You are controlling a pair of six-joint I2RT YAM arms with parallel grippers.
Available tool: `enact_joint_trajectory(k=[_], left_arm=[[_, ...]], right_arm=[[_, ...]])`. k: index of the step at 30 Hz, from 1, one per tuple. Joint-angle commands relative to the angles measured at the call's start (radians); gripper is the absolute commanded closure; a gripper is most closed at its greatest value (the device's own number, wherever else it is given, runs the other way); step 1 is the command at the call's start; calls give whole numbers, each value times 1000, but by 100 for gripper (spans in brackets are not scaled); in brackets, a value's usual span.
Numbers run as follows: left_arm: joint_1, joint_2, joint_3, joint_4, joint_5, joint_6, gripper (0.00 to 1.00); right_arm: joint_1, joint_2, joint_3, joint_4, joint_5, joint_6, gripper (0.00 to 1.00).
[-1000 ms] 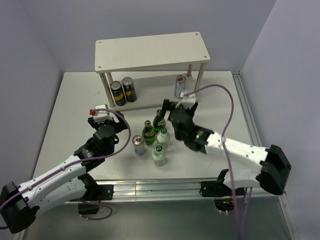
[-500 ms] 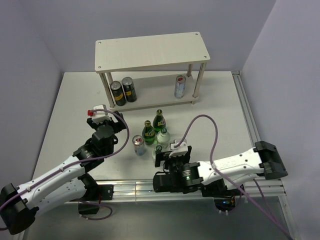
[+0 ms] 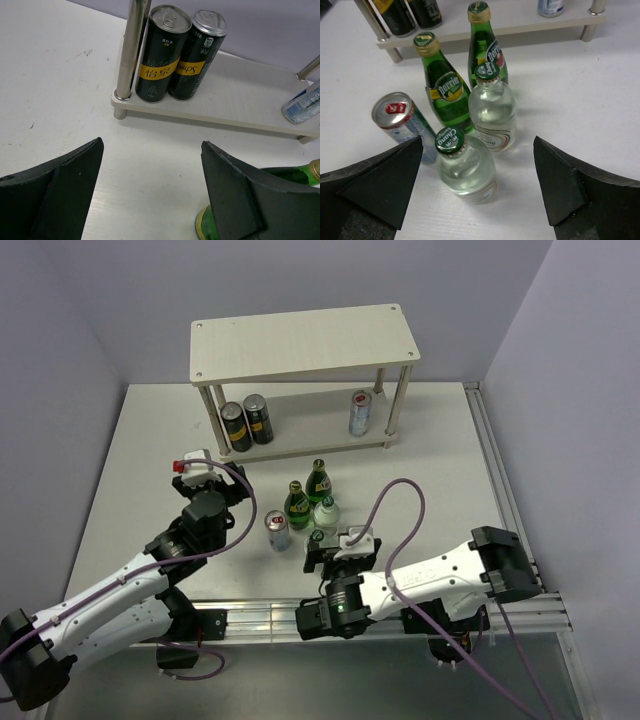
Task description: Place and organize the beverage onto the shelf
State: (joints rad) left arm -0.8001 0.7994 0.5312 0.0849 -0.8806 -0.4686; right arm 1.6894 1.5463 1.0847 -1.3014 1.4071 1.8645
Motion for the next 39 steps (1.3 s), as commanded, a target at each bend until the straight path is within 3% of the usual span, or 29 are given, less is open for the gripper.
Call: enact_joint_trajectory(k=[1,5,8,9,10,12,14,17,20,26,35,38,39], left_arm=[[-1,3,12,3,-14,-11,15],[-1,3,12,6,-11,-7,15],[-2,9,15,6,-11,-7,15],[-2,11,15,6,-11,-7,15],[-2,14,18,4,-11,-5,14],[-1,15,19,-2,-15,-8,15],[-1,8,15,-2,-17,-8,15],[-1,4,12,3,-17,-5,14],[-1,7,15,0,-20,-7,15],[-1,4,12,-1,-17,-7,15],[-2,6,13,-2,-15,-7,15],[-2,3,13,-2,-15,-7,15],[-1,0,12,-4,-15,-7,15]], right_arm=[[15,-98,3,-141,52,96,2],[16,-175,12,-95,40,-28,1],[16,-322,-47,485,-95,-764,0],[12,-445,-183,979,-214,-1284,0],[-22,-497,-225,1079,-423,-1364,0],[-40,-548,-237,1065,-428,-1334,1],[-43,-484,-166,901,-349,-1242,1],[-43,-402,-129,855,-336,-1212,1],[-46,-329,-149,971,-396,-1231,1],[-92,-259,-193,1030,-389,-1171,1],[-207,-273,-311,1154,-372,-1159,5],[-229,-269,-331,1201,-370,-1183,9],[-231,-267,-336,1215,-369,-1191,14]])
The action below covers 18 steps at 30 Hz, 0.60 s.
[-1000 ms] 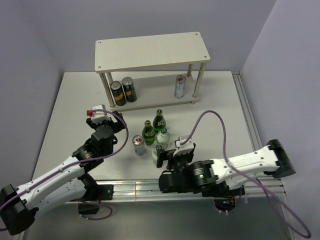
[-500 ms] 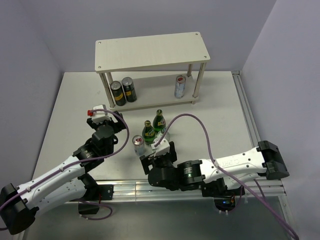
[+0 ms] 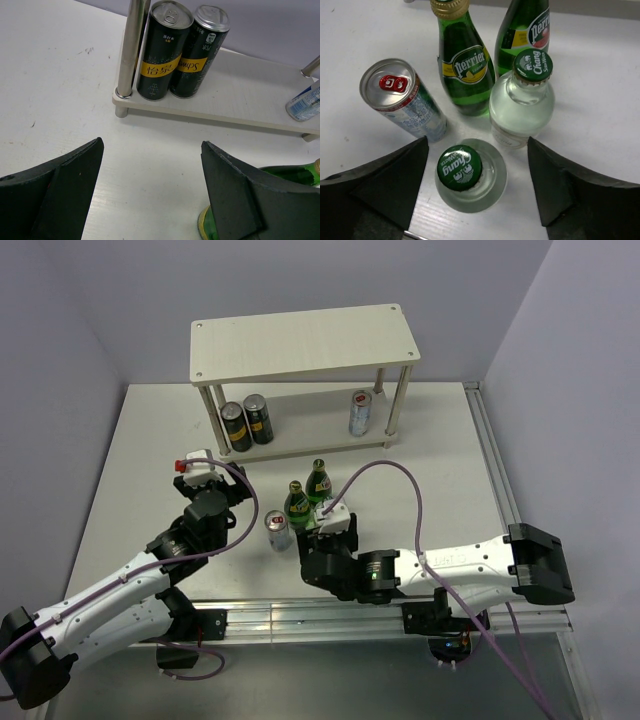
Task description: Place and organize the beverage onto the shelf
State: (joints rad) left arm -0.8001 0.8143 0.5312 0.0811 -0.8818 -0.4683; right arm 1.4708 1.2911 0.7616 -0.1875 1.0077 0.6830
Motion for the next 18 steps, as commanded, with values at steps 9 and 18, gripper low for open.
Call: enact_joint_trajectory(k=[9,18], left_arm=[[-1,-9,18,-4,-19,-9,14],[-1,-29,12,-6,-16,-9,14]], right_arm=[[-41,28,-22,151,12,-14,47],[-56,70,7,119,11,4,100]])
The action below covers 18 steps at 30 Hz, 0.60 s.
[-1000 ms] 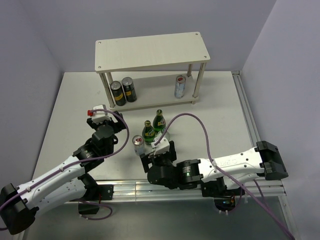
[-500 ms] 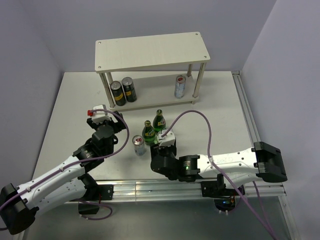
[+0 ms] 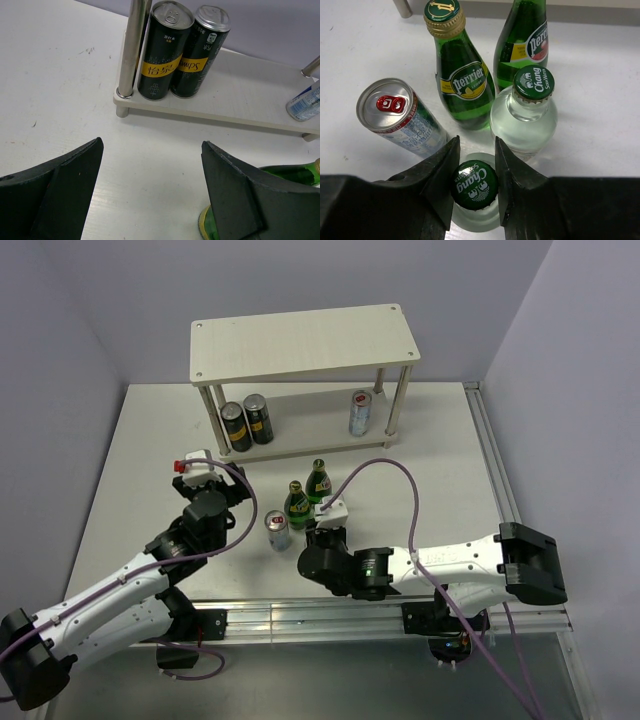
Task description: Place and organize the beverage onto the shelf
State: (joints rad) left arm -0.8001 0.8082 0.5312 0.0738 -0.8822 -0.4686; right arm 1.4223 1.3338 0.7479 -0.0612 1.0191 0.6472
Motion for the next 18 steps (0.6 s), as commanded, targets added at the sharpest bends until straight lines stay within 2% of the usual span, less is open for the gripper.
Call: enact_joint_trajectory(k=[1,6,9,13,18], left_arm=[[-1,-24,12,0,-17,-8,14],[-1,-40,3,3,-14,-8,13],[-1,-46,3,3,-14,-10,12],[-1,-53,-5,12,-14,-8,12],[-1,-43,-5,18,-12,-5,12]], right_arm=[[-6,30,28,-17,6,49,100],[-6,-8,100,-97,35,34,100],[-10,-73,181,-150,84,-30,100],[-36,-169,304,-163,113,-199,100],[-140,-225,444,-48,52,-441,100]])
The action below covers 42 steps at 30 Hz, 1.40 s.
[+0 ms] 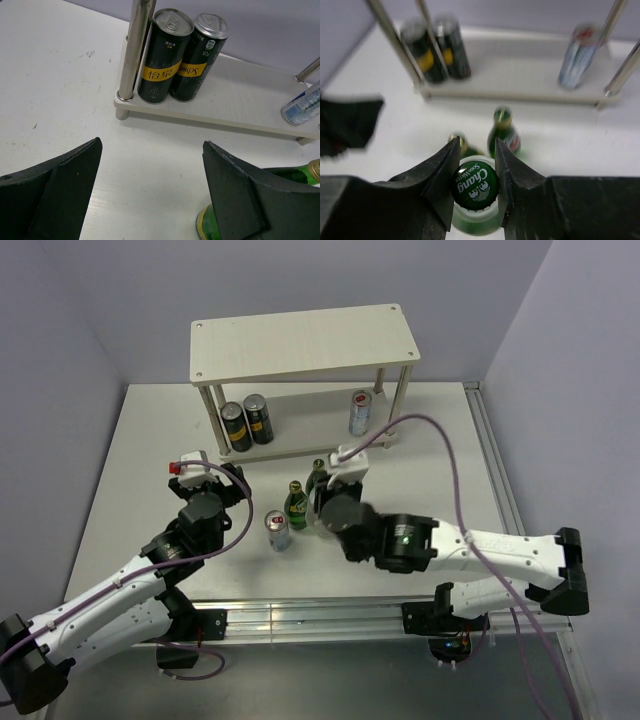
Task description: Place and organize the beverage onto the shelf
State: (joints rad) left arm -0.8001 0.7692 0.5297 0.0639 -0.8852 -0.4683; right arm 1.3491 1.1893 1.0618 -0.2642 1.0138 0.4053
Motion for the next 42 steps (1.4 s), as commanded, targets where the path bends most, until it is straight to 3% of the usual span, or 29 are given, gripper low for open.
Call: enact_joint_trajectory(k=[1,9,17,22,26,42], left_arm=[[-2,2,-4,25,-9,-6,12],[-1,4,-5,27,-12,-6,12],[-2,15,-5,28,-11,-6,12],[-2,27,-5,33,-6,-6,12],[-1,35,-7,39,2,-7,12],[-1,56,1,42,6,-6,12]], right_arm=[[-91,-77,183,164,39,-227,100],[-363,73,574,131,-170,-394,100],[-608,374,1099,-56,-351,-422,100],[-725,562,1387,-107,-388,-454,100],[-778,638,1471,-70,-409,-480,100],[-896,743,1475,106,-463,-523,100]])
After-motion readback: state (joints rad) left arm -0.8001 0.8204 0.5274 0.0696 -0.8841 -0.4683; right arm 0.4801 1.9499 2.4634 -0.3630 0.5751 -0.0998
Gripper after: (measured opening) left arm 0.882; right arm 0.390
